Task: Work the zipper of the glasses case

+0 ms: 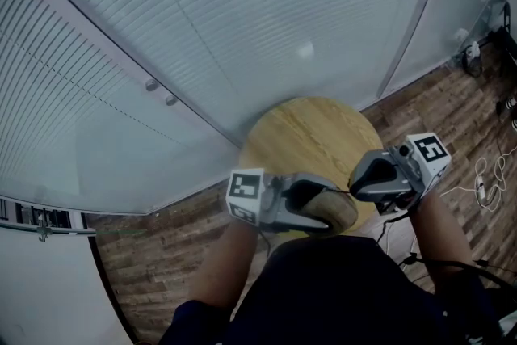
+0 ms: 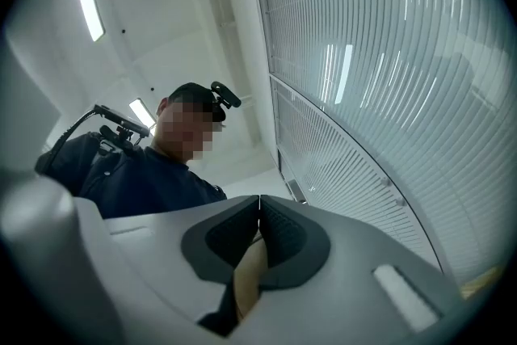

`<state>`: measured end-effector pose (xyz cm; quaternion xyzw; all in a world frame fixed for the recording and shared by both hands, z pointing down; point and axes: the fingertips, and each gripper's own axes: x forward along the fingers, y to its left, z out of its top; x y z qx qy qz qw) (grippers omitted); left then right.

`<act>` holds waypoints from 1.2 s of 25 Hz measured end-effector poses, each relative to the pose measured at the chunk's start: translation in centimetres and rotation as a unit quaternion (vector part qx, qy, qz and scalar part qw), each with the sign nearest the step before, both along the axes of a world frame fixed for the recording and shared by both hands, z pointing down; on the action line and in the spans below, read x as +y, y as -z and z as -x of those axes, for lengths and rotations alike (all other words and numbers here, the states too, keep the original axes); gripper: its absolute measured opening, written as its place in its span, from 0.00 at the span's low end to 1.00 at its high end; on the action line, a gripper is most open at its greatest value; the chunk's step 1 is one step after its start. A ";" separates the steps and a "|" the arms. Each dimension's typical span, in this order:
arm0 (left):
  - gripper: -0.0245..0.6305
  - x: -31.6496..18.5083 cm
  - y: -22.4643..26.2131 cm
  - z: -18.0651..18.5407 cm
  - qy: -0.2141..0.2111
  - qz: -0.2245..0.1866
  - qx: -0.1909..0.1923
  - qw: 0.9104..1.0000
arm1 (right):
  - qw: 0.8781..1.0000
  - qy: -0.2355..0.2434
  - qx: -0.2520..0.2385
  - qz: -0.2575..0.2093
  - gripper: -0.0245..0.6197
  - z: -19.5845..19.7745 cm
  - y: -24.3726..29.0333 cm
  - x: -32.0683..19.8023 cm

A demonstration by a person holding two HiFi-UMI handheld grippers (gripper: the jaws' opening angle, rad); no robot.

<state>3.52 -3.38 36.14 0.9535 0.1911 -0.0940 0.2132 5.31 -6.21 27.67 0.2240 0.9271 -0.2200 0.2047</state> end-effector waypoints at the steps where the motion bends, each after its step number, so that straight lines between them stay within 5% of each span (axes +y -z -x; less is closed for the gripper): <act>1: 0.47 -0.1 0.1 0.2 -0.002 0.004 0.007 1.000 | 1.000 0.001 -0.007 0.001 0.05 -0.2 0.3 0.0; 7: 0.46 -2.0 0.7 2.6 0.029 0.050 0.062 0.996 | 0.999 0.006 -0.038 -0.004 0.05 -1.2 1.1 0.3; 15: 0.47 -5.4 2.8 4.6 0.100 0.105 0.142 0.979 | 0.994 -0.035 0.061 -0.080 0.05 0.6 -0.7 1.8; 24: 0.47 -6.6 6.1 4.8 0.122 0.086 0.169 0.974 | 0.951 -0.130 0.135 -0.245 0.05 1.6 0.8 2.1; 30: 0.47 -7.4 7.1 4.5 0.146 0.062 0.136 0.978 | 0.935 -0.174 0.149 -0.272 0.05 1.2 1.0 1.4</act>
